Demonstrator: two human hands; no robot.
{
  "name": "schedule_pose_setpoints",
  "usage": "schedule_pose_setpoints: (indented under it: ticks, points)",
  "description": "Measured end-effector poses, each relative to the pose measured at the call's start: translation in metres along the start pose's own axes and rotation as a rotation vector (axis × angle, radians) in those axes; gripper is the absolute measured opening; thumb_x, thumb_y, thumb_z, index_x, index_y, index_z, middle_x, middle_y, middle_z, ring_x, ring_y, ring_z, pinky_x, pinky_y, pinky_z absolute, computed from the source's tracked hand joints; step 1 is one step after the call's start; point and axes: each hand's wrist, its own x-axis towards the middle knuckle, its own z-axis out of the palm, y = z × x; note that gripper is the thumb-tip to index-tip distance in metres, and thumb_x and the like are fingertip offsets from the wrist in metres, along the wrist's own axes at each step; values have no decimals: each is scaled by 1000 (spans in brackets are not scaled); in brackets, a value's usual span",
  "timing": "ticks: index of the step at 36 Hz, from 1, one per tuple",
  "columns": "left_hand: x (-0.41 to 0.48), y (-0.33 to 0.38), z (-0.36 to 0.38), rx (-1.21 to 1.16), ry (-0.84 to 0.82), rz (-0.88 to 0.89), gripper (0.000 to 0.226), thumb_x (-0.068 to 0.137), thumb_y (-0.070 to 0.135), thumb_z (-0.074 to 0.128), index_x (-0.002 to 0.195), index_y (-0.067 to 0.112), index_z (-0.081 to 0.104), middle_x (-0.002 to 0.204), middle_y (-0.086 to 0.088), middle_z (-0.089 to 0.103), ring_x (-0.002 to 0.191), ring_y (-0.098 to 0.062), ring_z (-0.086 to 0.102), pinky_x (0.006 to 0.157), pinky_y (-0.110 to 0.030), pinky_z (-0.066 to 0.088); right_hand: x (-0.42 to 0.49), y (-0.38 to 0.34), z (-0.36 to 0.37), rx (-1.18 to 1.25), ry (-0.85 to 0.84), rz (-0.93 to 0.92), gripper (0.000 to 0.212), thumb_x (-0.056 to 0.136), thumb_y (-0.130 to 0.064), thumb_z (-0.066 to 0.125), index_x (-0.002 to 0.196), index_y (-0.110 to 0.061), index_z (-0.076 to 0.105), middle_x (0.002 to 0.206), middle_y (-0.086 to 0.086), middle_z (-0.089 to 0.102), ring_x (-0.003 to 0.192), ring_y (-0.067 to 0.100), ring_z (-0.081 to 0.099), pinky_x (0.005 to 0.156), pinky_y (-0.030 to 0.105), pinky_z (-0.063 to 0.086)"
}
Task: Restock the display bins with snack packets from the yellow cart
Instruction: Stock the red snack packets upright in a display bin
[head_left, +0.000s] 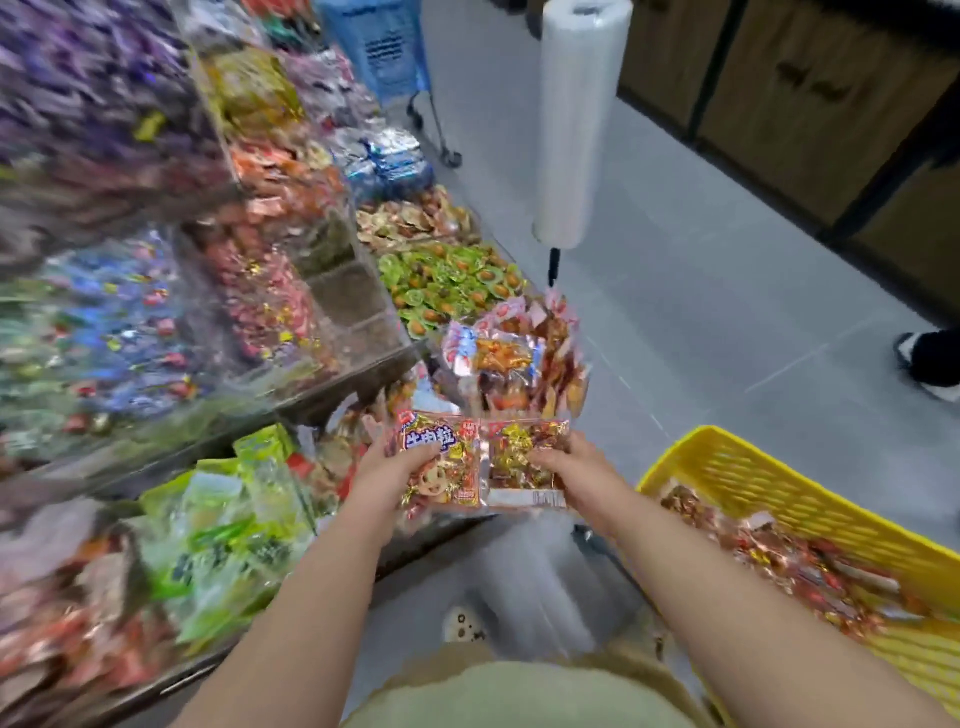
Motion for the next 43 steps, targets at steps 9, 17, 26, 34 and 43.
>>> schedule_pose_setpoints:
  ticks: [9, 17, 26, 34, 43]
  points:
    - [-3, 26, -104, -190, 134, 103, 22, 80, 3, 72, 94, 15, 60, 80, -7, 73, 66, -23, 69, 63, -37, 57, 9, -32, 129, 267, -347, 76, 37, 81, -45, 62, 113, -27, 66, 108, -7, 65, 100, 12, 60, 88, 42, 51]
    - [-6, 47, -137, -196, 146, 128, 27, 78, 11, 76, 99, 18, 61, 87, -4, 75, 75, -21, 70, 66, -33, 54, 25, -52, 176, 79, -493, 84, 70, 70, -39, 72, 132, -31, 43, 88, -6, 71, 70, 10, 65, 64, 27, 50]
    - [14, 85, -150, -240, 192, 178, 28, 78, 12, 75, 102, 17, 62, 83, -3, 75, 75, -20, 71, 64, -33, 56, 66, -112, 188, -143, -424, 53, 119, 34, -47, 88, 137, -18, 37, 116, 8, 64, 104, 25, 64, 94, 41, 50]
    - [32, 123, -166, -319, 261, 253, 31, 78, 13, 74, 105, 19, 61, 92, -6, 74, 84, -27, 70, 78, -45, 55, 106, -169, 183, 10, -496, 123, 54, 78, -14, 73, 127, -10, 49, 94, 9, 73, 80, 23, 70, 69, 41, 58]
    - [36, 159, -200, -539, 543, 403, 46, 79, 13, 74, 121, 15, 56, 114, -14, 68, 105, -38, 64, 89, -62, 49, 158, -213, 204, 92, -303, -56, 55, 83, -2, 66, 133, -10, 43, 119, 11, 62, 95, 23, 67, 77, 38, 56]
